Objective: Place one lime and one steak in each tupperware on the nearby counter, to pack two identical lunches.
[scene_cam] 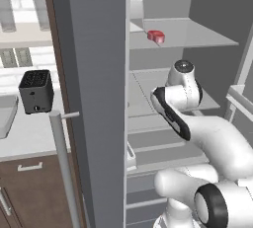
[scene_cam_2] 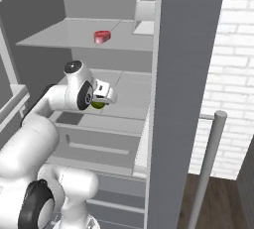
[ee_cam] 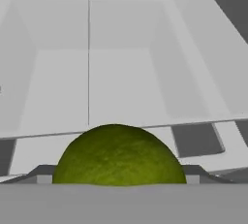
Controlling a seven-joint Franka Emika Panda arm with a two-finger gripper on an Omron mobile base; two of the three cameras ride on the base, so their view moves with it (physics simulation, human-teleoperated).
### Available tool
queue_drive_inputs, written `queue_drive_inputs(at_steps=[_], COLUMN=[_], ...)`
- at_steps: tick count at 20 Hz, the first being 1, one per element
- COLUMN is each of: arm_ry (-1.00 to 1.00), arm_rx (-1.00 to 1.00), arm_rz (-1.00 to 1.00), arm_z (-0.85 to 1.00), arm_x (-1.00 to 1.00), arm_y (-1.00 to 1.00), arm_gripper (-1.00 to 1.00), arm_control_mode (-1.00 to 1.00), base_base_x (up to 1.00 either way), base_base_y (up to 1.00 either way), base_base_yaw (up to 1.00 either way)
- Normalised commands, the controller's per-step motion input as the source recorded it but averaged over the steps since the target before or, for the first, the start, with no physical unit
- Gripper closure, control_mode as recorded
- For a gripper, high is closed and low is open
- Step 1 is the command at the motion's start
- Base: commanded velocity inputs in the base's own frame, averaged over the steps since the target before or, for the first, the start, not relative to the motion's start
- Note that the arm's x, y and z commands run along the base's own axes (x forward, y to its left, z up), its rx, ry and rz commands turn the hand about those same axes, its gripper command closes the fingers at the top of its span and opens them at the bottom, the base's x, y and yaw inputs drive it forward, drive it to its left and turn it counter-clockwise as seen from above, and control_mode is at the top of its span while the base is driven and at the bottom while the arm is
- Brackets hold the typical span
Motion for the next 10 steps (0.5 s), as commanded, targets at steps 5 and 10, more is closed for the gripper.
queue_drive_inputs(at_steps=[5,10], arm_ry=[-0.08,-0.27], arm_rx=[0.0,0.0], arm_rz=[0.01,0.09], arm_z=[0.35,0.6], arm_x=[-1.0,-1.0], arm_y=[-0.04,0.0], arm_gripper=[1.0,1.0], arm_control_mode=[-1.0,-1.0], base_base_x=[0.0,0.0], base_base_y=[0.0,0.0], base_base_yaw=[0.0,0.0])
